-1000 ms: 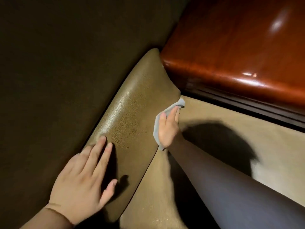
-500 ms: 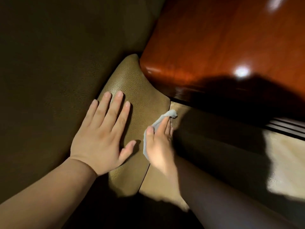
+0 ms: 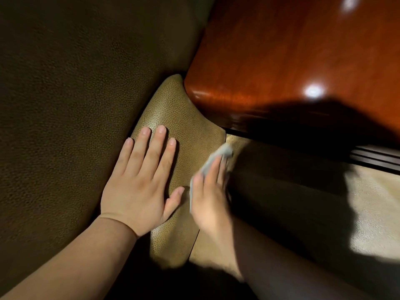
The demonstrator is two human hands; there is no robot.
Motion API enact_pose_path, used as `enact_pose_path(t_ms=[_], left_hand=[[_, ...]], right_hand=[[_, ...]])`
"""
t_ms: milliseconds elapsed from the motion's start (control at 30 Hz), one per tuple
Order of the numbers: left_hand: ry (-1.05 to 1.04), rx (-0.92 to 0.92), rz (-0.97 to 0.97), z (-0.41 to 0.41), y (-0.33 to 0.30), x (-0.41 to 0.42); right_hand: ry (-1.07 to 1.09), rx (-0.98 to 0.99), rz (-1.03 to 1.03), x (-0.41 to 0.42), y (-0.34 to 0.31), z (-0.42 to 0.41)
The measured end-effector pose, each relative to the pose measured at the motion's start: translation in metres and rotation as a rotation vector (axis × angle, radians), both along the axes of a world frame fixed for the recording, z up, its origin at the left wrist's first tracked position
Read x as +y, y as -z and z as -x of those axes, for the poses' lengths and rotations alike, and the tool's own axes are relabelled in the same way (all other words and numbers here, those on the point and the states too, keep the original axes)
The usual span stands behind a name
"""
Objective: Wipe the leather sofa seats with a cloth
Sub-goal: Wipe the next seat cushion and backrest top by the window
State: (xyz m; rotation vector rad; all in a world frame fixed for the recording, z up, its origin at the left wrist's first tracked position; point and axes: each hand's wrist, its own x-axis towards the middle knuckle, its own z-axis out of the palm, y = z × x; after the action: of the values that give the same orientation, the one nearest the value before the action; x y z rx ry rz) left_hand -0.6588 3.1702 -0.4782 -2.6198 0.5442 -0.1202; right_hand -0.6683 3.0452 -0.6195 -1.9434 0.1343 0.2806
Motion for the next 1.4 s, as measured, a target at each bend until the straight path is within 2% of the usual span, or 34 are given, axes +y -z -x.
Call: enact_pose_path(t_ms=[67, 133, 167, 200, 300, 367, 433, 467, 533, 600, 700, 733, 833, 867, 900, 967, 1067, 1167, 1300, 1400], left_hand=[[0.007, -0.005, -0.008, -0.001, 0.001, 0.001], [0.013, -0.01, -0.01, -0.001, 0.003, 0.001], [0.013, -0.015, -0.01, -0.001, 0.003, 0.002], [0.012, -0.02, -0.005, 0.0, 0.003, 0.002], [0.012, -0.018, 0.003, 0.0, 0.002, 0.001], [0.006, -0.016, -0.013, -0.001, 0.003, 0.001], [0.0, -0.016, -0.025, 0.0, 0.006, 0.003], [0.005, -0.02, -0.025, 0.001, 0.008, 0.005], [0.023, -0.031, 0.003, 0.001, 0.012, 0.008], [0.02, -0.019, 0.022, 0.001, 0.013, 0.008], [-0.004, -0.027, 0.049, 0.002, 0.009, 0.004], [-0.003, -0.018, 0.044, 0.003, 0.008, 0.003], [-0.024, 0.012, 0.023, 0.003, 0.005, 0.004], [-0.037, 0.036, 0.016, 0.003, 0.004, 0.004], [-0.05, 0.062, 0.015, 0.003, 0.003, 0.003], [-0.083, 0.137, 0.027, 0.004, -0.003, 0.0], [-0.184, 0.248, 0.065, 0.001, -0.027, -0.009], [-0.427, 0.402, 0.278, -0.004, -0.05, -0.039], [-0.801, 0.604, 0.617, 0.026, -0.099, -0.101], [-0.817, 0.595, 0.646, 0.065, -0.157, -0.149]], right_hand=[[0.182, 0.03, 0.02, -0.002, -0.001, -0.063], [0.357, 0.099, -0.123, -0.001, -0.002, -0.088], [0.363, 0.082, -0.187, 0.003, 0.0, -0.081], [0.339, 0.06, -0.219, 0.006, -0.003, -0.064], [0.156, 0.153, -0.227, 0.004, -0.014, -0.011], [0.107, 0.282, -0.186, 0.004, -0.022, -0.023], [0.167, 0.437, -0.176, 0.007, -0.052, -0.063], [0.152, 0.425, -0.168, 0.011, -0.076, -0.082], [-0.028, 0.245, -0.088, 0.027, -0.115, -0.102], [-0.074, 0.113, -0.133, 0.031, -0.134, -0.096], [-0.006, -0.049, -0.198, 0.014, -0.095, -0.065], [0.022, -0.041, -0.186, 0.001, -0.078, -0.055], [-0.138, 0.265, -0.089, -0.041, -0.047, -0.038], [-0.164, 0.311, -0.043, -0.053, -0.047, -0.037], [-0.079, 0.385, -0.087, -0.064, -0.053, -0.039], [-0.088, 0.328, -0.018, -0.086, -0.079, -0.042], [-0.276, 0.177, 0.192, -0.117, -0.125, -0.043], [-0.361, 0.115, 0.369, -0.151, -0.167, -0.047], [-0.461, 0.145, 0.484, -0.183, -0.24, -0.041], [-0.503, 0.193, 0.475, -0.212, -0.296, -0.024]])
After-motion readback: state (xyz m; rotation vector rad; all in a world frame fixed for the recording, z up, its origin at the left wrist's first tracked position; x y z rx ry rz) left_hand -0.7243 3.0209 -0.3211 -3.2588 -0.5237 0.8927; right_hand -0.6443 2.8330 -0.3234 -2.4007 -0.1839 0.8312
